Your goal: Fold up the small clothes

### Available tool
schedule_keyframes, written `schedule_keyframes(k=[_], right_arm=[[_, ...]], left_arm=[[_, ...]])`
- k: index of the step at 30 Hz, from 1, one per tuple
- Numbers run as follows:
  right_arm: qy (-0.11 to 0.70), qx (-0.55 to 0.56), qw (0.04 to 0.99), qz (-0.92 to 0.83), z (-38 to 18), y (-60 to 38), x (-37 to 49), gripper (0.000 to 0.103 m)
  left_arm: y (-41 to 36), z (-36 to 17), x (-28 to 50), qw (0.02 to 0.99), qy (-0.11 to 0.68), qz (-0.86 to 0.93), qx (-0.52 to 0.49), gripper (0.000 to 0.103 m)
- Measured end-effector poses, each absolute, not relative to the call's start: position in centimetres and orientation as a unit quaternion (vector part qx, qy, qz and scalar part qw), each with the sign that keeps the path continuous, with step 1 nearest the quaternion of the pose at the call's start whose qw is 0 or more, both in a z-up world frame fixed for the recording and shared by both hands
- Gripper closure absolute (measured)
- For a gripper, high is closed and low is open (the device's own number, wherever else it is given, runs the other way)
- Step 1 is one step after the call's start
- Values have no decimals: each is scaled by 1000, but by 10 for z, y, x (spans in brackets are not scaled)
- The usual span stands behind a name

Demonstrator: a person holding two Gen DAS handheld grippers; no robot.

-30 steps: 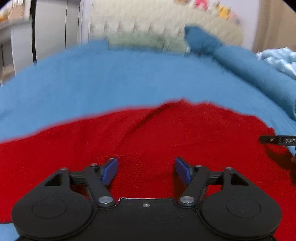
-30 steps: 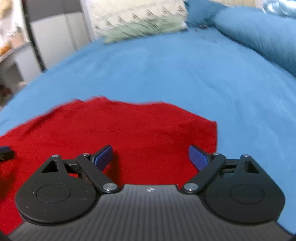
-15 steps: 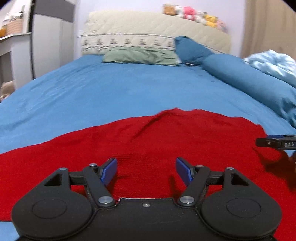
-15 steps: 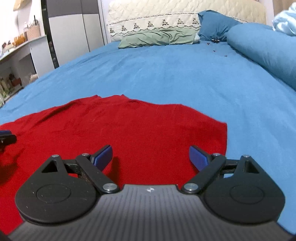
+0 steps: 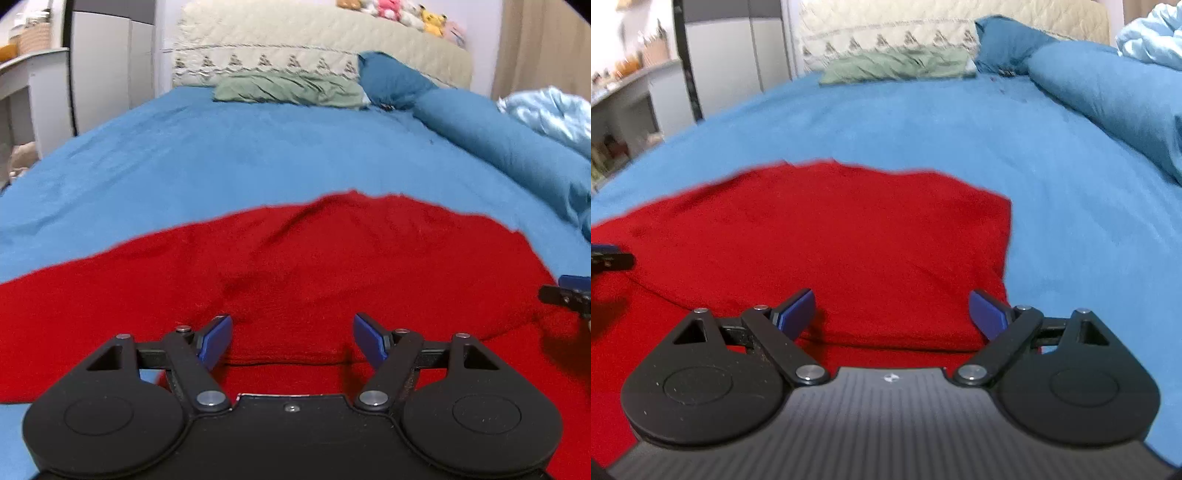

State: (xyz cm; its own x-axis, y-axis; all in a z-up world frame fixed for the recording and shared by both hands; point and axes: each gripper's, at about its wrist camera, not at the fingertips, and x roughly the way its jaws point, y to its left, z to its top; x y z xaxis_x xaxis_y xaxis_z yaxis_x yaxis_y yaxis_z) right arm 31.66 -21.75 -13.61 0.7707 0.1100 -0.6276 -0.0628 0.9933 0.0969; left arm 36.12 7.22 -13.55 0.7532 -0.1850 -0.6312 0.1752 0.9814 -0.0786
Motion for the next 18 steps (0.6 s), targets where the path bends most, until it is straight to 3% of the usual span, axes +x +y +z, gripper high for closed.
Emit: schedule_keyframes(k=[4, 12, 18], right_arm=[[308, 17, 949, 70, -90, -198, 297, 0], [314, 16, 939, 136, -26, -127, 300, 0], [313, 13, 934, 175, -20, -59, 311, 0]], left_arm=[[90, -88, 343, 946, 319, -56, -16, 0], [176, -22, 322, 956, 278, 45, -83, 0], [276, -31, 304, 933, 274, 154, -173, 0]])
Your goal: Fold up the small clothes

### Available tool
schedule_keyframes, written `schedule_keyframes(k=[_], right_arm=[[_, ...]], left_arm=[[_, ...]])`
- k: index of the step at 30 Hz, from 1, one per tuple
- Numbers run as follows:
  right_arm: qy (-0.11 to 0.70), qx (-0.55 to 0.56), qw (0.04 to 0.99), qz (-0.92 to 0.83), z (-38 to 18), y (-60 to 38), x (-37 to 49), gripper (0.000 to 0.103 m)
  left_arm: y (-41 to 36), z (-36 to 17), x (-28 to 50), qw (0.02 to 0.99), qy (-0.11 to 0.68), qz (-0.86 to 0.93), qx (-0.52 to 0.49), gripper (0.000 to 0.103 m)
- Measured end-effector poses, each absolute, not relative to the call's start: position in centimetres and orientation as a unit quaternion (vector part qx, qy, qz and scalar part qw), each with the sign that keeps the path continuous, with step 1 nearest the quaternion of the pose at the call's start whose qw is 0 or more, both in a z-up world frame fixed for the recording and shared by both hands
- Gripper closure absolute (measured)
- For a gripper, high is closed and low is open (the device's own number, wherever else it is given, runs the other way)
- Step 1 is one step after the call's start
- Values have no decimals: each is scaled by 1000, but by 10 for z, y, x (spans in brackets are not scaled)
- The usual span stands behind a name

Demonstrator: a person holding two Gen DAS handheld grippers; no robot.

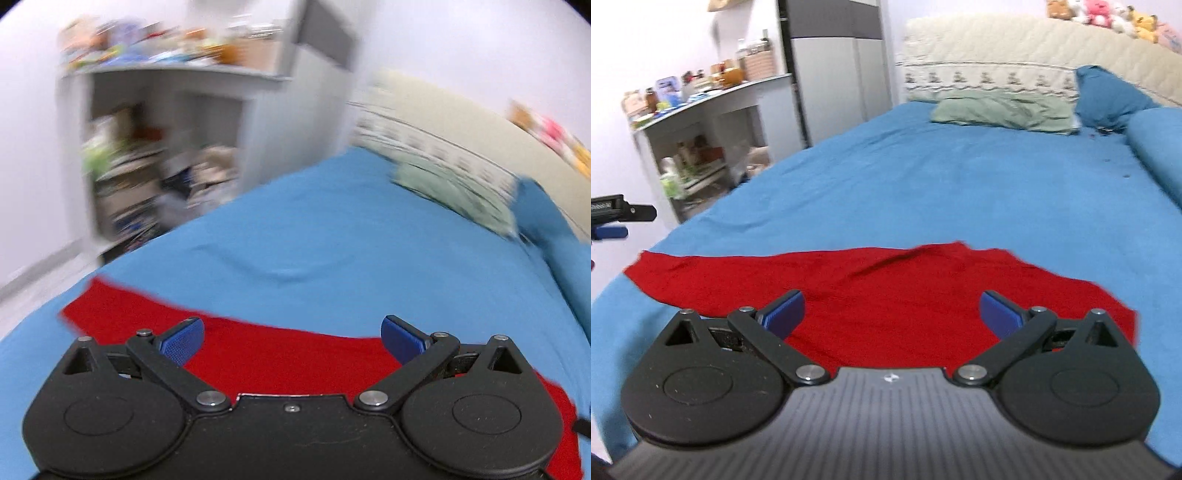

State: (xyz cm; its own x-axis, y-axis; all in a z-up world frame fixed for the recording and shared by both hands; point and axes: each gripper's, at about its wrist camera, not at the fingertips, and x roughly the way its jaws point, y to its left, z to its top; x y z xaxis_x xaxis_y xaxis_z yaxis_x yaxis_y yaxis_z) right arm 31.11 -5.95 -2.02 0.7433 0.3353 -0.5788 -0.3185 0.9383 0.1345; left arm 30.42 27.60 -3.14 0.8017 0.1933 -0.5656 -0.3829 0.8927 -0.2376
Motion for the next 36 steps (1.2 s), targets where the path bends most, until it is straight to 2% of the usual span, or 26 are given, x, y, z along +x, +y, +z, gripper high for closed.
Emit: schedule_keyframes(k=[6, 12, 13, 15, 18, 19, 20, 21, 25, 29, 36], right_arm=[[334, 24, 919, 210, -36, -6, 326, 0], [351, 3, 909, 224, -56, 21, 333, 0], [353, -1, 909, 224, -59, 24, 334, 0], [356, -4, 907, 224, -65, 27, 335, 0], [360, -6, 905, 225, -72, 34, 339, 0], [360, -7, 905, 225, -74, 34, 340, 0], [361, -7, 905, 225, -76, 34, 340, 0], [362, -7, 905, 224, -77, 33, 341, 0], [361, -1, 906, 221, -78, 24, 341, 0], [354, 8, 911, 210, -72, 7, 339, 0], [330, 44, 928, 167, -41, -46, 322, 0]], left_arm=[[377, -80, 278, 884, 283, 252, -273, 5], [430, -122, 292, 839, 314, 263, -358, 31], [432, -126, 298, 838, 316, 259, -362, 40], [434, -129, 308, 837, 319, 259, -360, 43], [431, -135, 322, 842, 318, 270, -342, 54], [432, -138, 325, 843, 317, 275, -335, 66], [431, -139, 328, 844, 317, 281, -328, 90], [430, -139, 328, 844, 318, 289, -321, 100], [416, -128, 328, 861, 303, 292, -286, 99], [386, -91, 332, 891, 277, 250, -260, 99], [251, -6, 368, 950, 239, 97, -174, 99]])
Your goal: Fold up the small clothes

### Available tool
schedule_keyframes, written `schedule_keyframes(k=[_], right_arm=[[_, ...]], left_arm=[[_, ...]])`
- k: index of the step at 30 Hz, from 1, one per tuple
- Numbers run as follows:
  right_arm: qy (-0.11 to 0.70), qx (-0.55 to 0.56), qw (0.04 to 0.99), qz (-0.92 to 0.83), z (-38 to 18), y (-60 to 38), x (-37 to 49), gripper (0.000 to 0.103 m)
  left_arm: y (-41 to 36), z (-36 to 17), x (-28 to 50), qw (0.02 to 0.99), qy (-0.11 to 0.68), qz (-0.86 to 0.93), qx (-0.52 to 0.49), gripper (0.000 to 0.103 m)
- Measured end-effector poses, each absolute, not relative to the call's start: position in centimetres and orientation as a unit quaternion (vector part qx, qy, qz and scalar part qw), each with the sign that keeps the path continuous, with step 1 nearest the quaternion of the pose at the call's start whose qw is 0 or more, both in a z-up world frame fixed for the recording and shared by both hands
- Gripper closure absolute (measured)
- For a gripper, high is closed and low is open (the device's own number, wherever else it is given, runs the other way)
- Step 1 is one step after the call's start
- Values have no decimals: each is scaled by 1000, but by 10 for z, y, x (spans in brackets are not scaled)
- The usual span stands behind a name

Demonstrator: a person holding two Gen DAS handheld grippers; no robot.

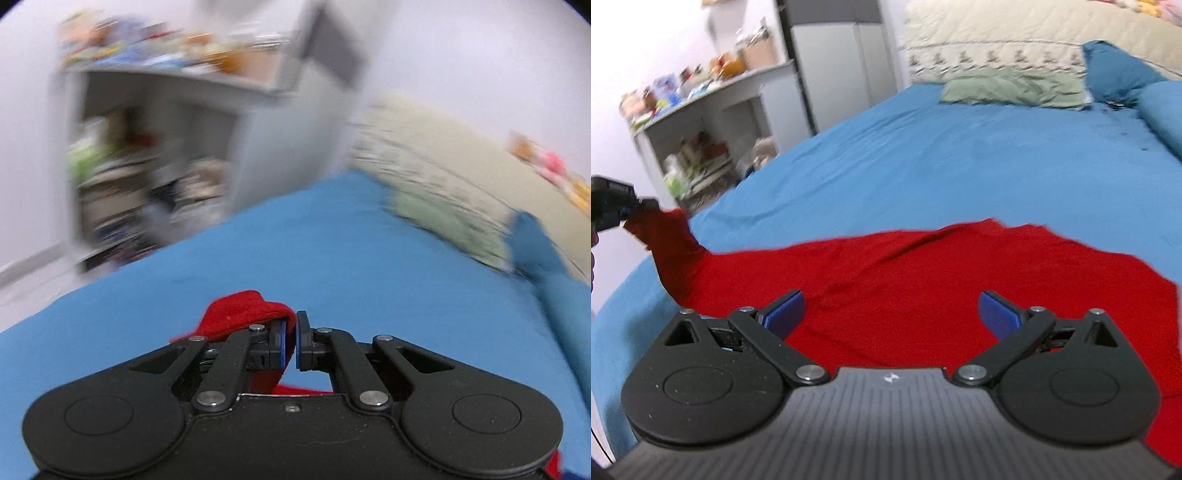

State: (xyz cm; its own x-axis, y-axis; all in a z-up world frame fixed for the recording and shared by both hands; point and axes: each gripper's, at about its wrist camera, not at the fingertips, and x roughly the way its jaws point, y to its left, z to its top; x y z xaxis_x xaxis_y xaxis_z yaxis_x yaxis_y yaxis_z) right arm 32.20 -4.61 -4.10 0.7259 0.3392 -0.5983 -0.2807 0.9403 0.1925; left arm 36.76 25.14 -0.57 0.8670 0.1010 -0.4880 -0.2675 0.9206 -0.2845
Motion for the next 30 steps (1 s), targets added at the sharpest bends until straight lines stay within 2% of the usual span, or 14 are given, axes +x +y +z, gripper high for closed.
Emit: schedule_keyframes(k=[5, 10, 15, 19, 21, 22, 23, 26, 30], right_arm=[[310, 51, 942, 115, -17, -100, 305, 0], [315, 41, 947, 53, -12, -156, 288, 0], [348, 31, 937, 18, -32, -199, 275, 0], [365, 27, 930, 12, -50, -215, 271, 0], [361, 32, 932, 15, -53, -218, 271, 0], [357, 33, 933, 18, -52, -219, 271, 0], [351, 31, 935, 22, -50, -218, 273, 0], [345, 10, 938, 43, -43, -213, 282, 0], [351, -30, 931, 94, -40, -185, 302, 0]], left_arm=[[105, -3, 408, 962, 248, -40, -110, 99], [-20, -78, 431, 933, 323, -132, -85, 99], [-77, -162, 424, 905, 394, -153, -40, 99], [-90, -175, 408, 909, 386, -156, 9, 97], [-88, -167, 407, 903, 394, -169, 17, 76], [-83, -159, 403, 902, 394, -176, 25, 46], [-75, -151, 396, 905, 385, -179, 43, 25], [-45, -123, 368, 923, 335, -160, 104, 3], [10, -113, 346, 941, 305, -96, 112, 2]])
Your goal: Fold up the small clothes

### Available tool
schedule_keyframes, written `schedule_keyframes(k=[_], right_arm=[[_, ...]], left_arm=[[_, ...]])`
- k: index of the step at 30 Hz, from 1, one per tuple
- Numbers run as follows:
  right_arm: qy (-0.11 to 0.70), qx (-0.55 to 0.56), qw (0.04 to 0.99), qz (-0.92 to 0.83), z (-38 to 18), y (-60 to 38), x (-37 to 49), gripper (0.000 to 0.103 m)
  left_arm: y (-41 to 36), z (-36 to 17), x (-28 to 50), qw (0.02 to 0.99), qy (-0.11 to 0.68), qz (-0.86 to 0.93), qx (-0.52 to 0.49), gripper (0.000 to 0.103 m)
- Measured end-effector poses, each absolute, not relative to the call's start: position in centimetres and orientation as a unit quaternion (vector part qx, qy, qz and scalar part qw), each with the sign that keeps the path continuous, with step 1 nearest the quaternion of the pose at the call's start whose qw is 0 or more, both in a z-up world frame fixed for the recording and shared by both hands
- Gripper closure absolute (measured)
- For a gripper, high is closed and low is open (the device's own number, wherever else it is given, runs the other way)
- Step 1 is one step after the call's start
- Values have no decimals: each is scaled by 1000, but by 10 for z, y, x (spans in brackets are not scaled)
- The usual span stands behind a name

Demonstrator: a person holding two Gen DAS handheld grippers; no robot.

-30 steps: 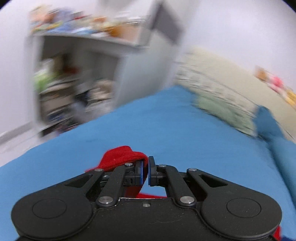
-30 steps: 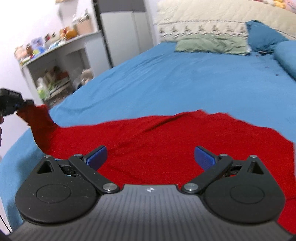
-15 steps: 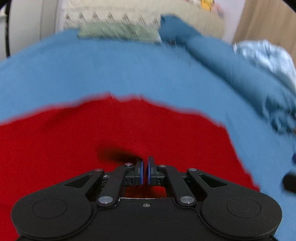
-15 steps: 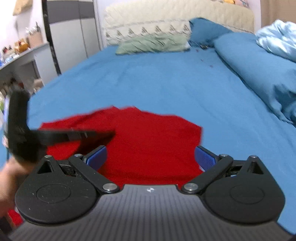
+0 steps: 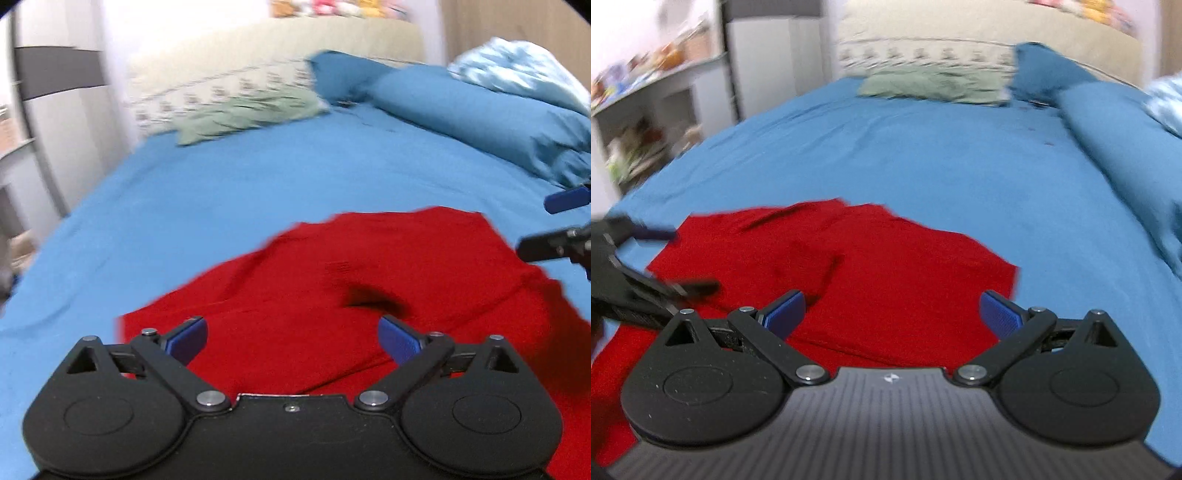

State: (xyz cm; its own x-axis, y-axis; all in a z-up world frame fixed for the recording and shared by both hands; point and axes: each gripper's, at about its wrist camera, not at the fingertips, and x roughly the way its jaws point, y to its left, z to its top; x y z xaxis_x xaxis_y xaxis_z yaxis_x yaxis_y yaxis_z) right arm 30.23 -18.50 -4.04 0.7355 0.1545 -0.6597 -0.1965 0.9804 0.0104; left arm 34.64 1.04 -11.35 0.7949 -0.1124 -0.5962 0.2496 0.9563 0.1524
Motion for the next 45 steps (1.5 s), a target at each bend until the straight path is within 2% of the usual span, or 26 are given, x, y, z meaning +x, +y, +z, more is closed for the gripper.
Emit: schedule_keyframes(k=[5, 7, 11, 12, 14, 15, 16, 19, 24, 27, 30, 33, 35, 39, 42, 44, 45], right_arm=[[370, -126, 908, 151, -58, -121, 336, 1], [390, -164, 891, 167, -69, -94, 356, 20], [410, -213, 867, 185, -89, -58, 393, 28], [415, -222, 861, 192, -93, -51, 400, 35], [442, -241, 838, 209, -106, -38, 416, 56], [456, -249, 828, 211, -111, -34, 422, 79], [470, -254, 819, 210, -115, -30, 428, 83], [445, -253, 835, 203, -105, -30, 427, 83], [359, -188, 906, 121, -47, -74, 421, 83], [325, -141, 933, 62, -32, -111, 410, 83], [314, -113, 943, 10, -46, -145, 394, 83], [336, -77, 939, -21, -76, -170, 382, 83], [345, -54, 936, -37, -93, -182, 378, 83], [326, -12, 944, -54, -100, -203, 362, 83], [343, 10, 938, -56, -112, -214, 352, 83], [362, 3, 931, -49, -124, -217, 345, 78], [364, -1, 930, -53, -125, -217, 339, 63]], left_arm=[[76, -146, 349, 945, 325, -16, 37, 3], [92, -160, 354, 935, 355, -12, 6, 4], [104, -172, 359, 924, 382, -22, -25, 4], [104, -175, 361, 922, 387, -18, -21, 4], [104, -180, 364, 919, 394, -14, -18, 4], [105, -181, 365, 918, 396, -15, -21, 4], [107, -180, 367, 917, 398, -14, -24, 4], [112, -182, 373, 916, 401, -2, -30, 4], [132, -179, 364, 919, 392, 17, -47, 4], [133, -186, 372, 922, 380, 30, -64, 9], [129, -189, 379, 927, 366, 42, -67, 15], [130, -192, 380, 930, 357, 56, -67, 20], [134, -190, 379, 929, 356, 66, -78, 28], [141, -190, 371, 922, 369, 81, -85, 30], [139, -186, 364, 918, 380, 94, -72, 30], [132, -177, 356, 921, 376, 90, -55, 33], [129, -172, 351, 926, 365, 81, -47, 29]])
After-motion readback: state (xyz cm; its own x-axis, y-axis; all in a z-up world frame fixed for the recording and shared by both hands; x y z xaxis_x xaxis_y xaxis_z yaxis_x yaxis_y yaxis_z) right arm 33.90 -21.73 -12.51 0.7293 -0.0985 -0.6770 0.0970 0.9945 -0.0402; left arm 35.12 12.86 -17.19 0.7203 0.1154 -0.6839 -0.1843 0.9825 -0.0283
